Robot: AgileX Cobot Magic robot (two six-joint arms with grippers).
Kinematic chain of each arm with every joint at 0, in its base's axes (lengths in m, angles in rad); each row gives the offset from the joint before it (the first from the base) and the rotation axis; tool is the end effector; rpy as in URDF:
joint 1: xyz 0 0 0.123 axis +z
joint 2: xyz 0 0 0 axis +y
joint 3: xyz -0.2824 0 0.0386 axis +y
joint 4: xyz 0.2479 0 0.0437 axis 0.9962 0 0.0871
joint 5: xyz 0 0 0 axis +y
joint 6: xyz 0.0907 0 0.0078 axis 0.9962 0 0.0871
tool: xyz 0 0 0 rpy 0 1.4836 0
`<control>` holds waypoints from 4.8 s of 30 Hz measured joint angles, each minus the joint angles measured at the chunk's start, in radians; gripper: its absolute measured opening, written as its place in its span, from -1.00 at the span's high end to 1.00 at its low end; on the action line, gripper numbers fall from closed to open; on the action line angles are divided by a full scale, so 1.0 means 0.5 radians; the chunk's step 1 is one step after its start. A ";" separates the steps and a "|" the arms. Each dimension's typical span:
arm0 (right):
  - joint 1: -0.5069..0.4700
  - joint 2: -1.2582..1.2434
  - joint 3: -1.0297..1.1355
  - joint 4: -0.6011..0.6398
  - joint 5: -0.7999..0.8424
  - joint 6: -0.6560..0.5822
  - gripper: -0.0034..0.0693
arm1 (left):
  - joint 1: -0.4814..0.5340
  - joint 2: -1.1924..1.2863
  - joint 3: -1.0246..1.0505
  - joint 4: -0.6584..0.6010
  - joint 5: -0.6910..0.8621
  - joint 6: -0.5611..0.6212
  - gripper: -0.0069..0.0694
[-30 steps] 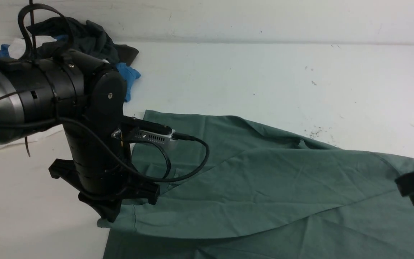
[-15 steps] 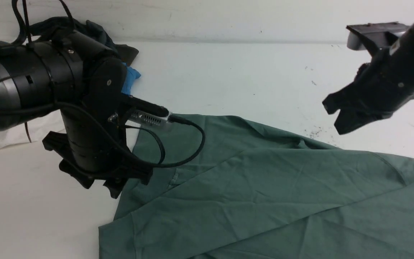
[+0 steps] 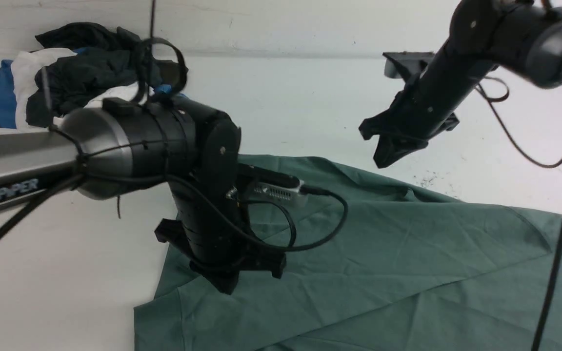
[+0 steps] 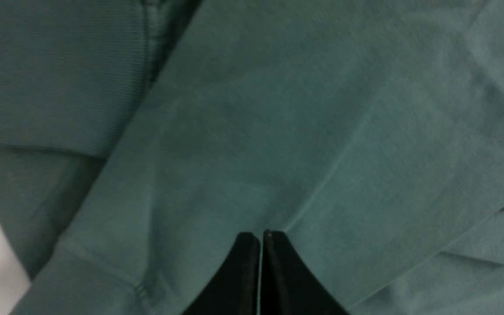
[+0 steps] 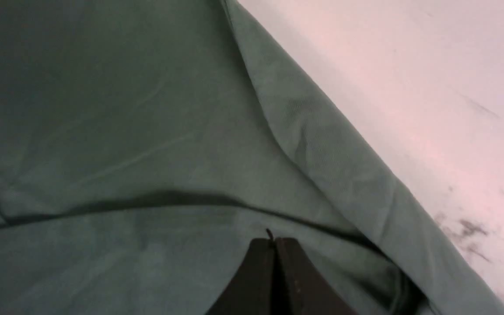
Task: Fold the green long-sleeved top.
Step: Use both arms simultaneously to clamp the lower edge of the clothing fabric
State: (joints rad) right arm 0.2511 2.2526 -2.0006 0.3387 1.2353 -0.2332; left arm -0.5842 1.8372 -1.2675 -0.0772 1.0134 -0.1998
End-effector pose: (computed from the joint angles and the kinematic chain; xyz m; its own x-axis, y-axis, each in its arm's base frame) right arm 0.4530 0.1457 0.2135 -0.9103 -0.3487 -0.2231 -0.4028 0.8701 0.2839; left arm 0.2892 -0.1984 0.1978 -0.9399 0.3363 -0.0584 0.3403 0.9368 -0.0815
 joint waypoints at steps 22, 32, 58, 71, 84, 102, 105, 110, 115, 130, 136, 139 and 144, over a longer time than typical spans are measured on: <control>0.024 0.260 -0.053 -0.241 -0.233 0.104 0.93 | -0.007 0.056 0.000 0.097 -0.037 0.005 0.83; 0.010 0.265 -0.053 -0.372 -0.404 0.109 0.93 | -0.007 0.226 0.000 0.010 -0.116 0.006 0.83; -0.127 -0.173 -0.365 -0.619 -0.003 0.273 0.93 | 0.020 -0.141 -0.003 0.060 0.117 0.004 0.83; -0.059 -1.612 1.581 -0.344 0.016 0.118 0.93 | 0.250 -0.861 1.100 -0.106 0.125 -0.231 0.82; 0.540 -1.812 2.233 -0.244 -0.002 0.098 0.93 | 0.115 -0.862 1.276 -0.101 -0.112 -0.182 0.50; 0.555 -1.814 2.242 -0.239 -0.020 0.134 0.93 | 0.031 -0.862 1.531 -0.102 -0.400 -0.516 -0.16; 0.555 -1.814 2.242 -0.239 -0.020 0.134 0.93 | 0.031 -0.863 1.531 -0.121 -0.409 -0.514 0.23; 0.556 -1.816 2.243 -0.250 -0.020 0.129 0.93 | 0.031 -0.885 1.532 -0.060 -0.410 -0.477 0.75; 0.672 -1.912 2.342 -0.273 -0.037 0.083 0.91 | 0.031 -0.996 1.518 0.015 -0.291 -0.463 0.79; 1.289 -2.000 2.905 -0.541 -0.552 0.239 -0.35 | 0.031 -1.140 1.485 -0.002 -0.141 -0.513 0.79; 1.292 -1.886 2.905 -0.586 -0.650 0.200 -0.60 | 0.031 -1.140 1.470 -0.002 -0.127 -0.514 0.79; 1.292 -1.785 2.905 -0.583 -0.655 0.185 -0.58 | 0.031 -1.140 1.470 -0.002 -0.125 -0.514 0.79; 1.292 -1.685 2.905 -0.618 -0.726 0.207 -0.22 | 0.031 -1.140 1.470 -0.019 -0.123 -0.514 0.79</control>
State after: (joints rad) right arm 0.8972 1.4100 -0.5483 0.0296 0.8724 -0.1297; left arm -0.5689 1.2671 -0.5323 -0.0865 0.9519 -0.4569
